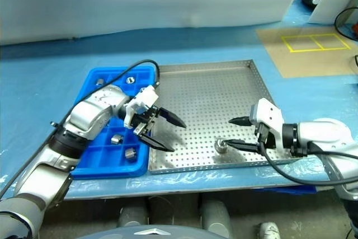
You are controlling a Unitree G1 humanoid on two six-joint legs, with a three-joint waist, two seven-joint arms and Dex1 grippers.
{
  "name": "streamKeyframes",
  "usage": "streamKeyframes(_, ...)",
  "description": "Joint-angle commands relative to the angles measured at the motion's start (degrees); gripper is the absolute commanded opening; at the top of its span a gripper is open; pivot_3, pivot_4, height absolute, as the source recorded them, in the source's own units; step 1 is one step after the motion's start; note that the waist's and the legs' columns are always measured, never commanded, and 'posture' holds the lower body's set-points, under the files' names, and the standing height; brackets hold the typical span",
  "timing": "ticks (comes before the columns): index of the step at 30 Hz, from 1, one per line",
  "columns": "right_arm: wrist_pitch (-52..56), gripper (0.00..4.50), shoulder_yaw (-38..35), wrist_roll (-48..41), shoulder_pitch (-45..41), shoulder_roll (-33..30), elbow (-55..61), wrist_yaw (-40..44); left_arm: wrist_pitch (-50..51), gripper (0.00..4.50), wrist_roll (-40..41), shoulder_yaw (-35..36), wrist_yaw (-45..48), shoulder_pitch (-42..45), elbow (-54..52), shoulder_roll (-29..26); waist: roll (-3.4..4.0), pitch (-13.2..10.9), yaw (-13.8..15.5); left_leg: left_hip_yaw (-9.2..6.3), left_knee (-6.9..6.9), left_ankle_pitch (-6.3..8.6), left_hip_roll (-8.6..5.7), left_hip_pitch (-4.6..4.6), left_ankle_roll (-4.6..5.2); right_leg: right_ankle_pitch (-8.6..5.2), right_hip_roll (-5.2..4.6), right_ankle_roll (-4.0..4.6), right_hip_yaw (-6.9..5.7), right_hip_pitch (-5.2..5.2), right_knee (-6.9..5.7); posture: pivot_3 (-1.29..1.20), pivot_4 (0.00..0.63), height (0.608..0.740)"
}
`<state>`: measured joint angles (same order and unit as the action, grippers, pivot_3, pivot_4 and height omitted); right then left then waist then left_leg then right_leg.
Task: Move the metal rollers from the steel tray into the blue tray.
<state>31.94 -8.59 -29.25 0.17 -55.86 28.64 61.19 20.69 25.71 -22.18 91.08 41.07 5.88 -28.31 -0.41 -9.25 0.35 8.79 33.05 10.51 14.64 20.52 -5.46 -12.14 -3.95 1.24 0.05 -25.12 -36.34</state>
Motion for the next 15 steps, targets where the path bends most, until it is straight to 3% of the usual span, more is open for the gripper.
streamKeyframes(1,-1.92,3.15,1.37,2.52,1.24,1.76,2.7,-3.28,-2.82,3.75,-0.46,-1.37,1.42,1.99,1.94,0.41,0.0,0.0,-0.7,0.0,0.01,0.01,-0.02,0.04,0.01,0.01,-0.01,-0.04,0.01,0.0,0.04,-0.4,0.15,0.74)
streamKeyframes(10,-5.83,3.15,5.99,8.21,6.68,3.64,-0.7,-4.57,-8.94,3.75,-5.88,-1.19,0.03,1.46,5.28,1.27,0.14,0.08,-1.19,0.0,0.02,0.31,-0.2,0.45,0.53,0.48,-0.14,0.09,0.01,0.11,0.89,-0.39,0.15,0.74)
streamKeyframes(15,-10.5,3.15,6.73,11.57,8.96,3.09,-5.23,-3.53,-6.95,3.75,-5.08,0.0,-0.71,-0.17,2.83,1.3,0.15,0.09,-1.14,0.04,-0.01,0.43,-0.31,0.5,0.73,0.48,-0.26,0.08,0.0,0.18,1.13,-0.36,0.15,0.74)
